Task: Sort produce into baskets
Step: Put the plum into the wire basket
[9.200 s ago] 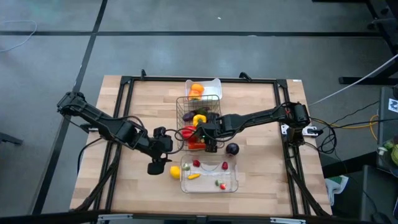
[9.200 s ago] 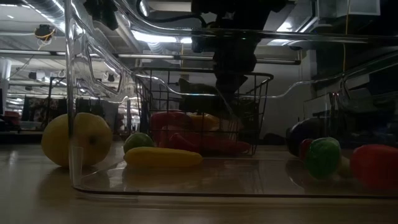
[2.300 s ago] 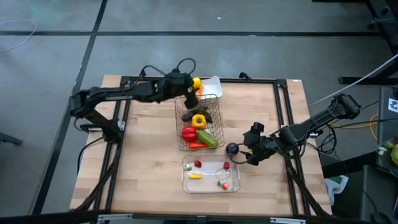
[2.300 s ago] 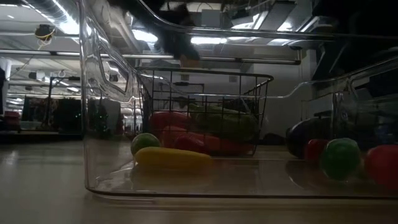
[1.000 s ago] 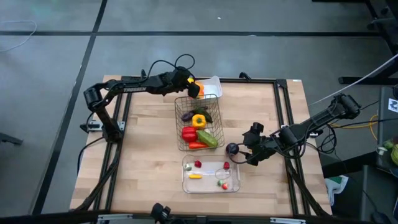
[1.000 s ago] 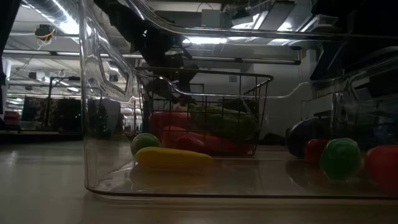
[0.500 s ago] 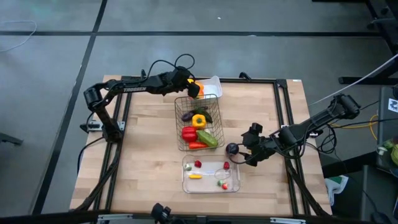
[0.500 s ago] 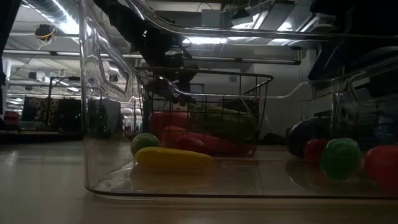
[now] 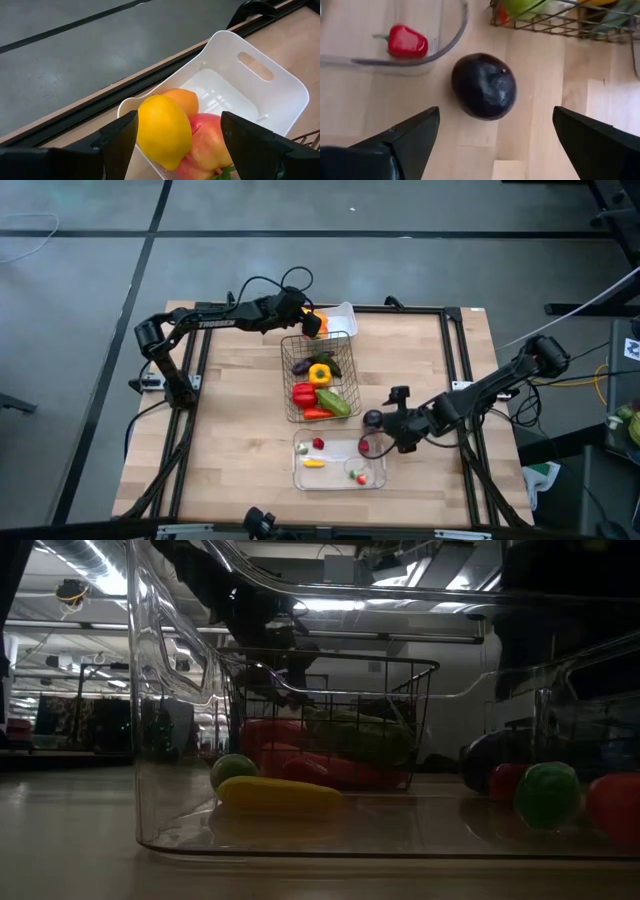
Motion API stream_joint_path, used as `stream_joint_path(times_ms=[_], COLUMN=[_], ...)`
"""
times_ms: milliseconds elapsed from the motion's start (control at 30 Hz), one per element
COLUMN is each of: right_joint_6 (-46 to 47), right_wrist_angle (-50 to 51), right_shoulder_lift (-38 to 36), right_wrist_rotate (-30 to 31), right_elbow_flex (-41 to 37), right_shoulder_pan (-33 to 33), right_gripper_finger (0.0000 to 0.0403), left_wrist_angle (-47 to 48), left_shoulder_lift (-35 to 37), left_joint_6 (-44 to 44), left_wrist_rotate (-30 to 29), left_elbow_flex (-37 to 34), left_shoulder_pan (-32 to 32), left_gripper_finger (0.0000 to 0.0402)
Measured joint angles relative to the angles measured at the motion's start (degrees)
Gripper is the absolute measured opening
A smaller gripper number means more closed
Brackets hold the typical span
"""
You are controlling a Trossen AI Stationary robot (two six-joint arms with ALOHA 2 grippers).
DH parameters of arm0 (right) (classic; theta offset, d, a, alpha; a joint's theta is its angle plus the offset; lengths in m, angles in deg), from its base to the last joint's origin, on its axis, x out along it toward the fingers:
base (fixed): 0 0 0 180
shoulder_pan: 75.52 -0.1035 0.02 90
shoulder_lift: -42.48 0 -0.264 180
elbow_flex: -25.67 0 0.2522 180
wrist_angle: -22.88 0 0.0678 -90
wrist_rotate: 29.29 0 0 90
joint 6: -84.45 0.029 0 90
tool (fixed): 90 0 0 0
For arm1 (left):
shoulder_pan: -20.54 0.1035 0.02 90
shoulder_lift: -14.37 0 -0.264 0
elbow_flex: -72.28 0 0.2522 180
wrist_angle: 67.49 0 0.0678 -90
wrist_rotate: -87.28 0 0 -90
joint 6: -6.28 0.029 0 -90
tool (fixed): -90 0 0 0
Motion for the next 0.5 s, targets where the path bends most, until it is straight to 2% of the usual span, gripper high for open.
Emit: stream_joint_path(times_ms=[333, 500], right_joint_6=[-10.1, -11.4], right_wrist_angle=[-5.7, -6.0], right_shoulder_lift=[6.3, 9.4], right_wrist_rotate=[0.7, 2.5], right_elbow_flex=[0.0, 0.0], right_shoulder_pan=[0.0, 0.0], right_gripper_finger=[0.0385, 0.0385], left_wrist_angle=[0.2, 0.5], left_shoulder_lift=[0.0, 0.0], left_joint_6=[0.0, 0.0], left_wrist_rotate=[0.0, 0.0], left_elbow_flex=[0.0, 0.0], left_shoulder_pan=[0.0, 0.0], left_gripper_finger=[0.0279, 0.0279])
